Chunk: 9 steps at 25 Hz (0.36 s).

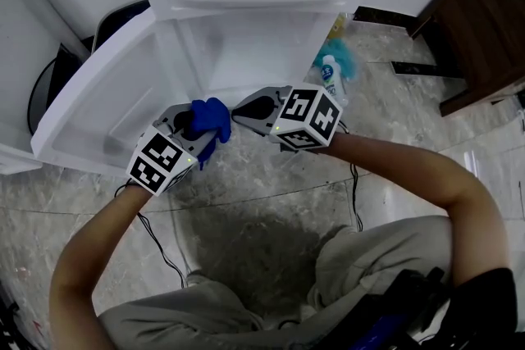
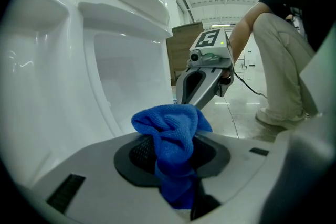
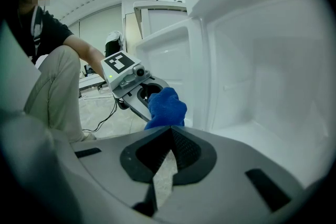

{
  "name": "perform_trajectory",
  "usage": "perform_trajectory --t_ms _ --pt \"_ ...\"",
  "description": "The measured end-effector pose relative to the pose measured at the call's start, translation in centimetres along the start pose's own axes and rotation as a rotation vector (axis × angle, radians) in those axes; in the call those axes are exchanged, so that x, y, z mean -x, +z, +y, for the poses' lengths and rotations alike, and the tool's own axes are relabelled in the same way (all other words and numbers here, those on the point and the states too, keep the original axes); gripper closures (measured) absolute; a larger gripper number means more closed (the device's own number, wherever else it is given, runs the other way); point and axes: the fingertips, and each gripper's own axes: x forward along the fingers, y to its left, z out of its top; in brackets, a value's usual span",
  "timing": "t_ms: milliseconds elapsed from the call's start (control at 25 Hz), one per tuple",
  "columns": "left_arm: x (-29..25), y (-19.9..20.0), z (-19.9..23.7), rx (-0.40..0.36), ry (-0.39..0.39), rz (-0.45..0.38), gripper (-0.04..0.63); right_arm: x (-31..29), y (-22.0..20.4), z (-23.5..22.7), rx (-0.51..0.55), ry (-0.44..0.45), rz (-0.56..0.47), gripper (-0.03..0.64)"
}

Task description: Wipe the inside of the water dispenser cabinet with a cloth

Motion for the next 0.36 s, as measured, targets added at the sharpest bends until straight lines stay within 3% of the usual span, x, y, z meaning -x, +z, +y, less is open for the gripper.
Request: perform_trajectory --t_ms 360 --pt "0.0 0.0 -0.4 0.030 -0.008 0.006 0.462 -0.4 0.0 1.3 0.053 0.022 0.020 0.618"
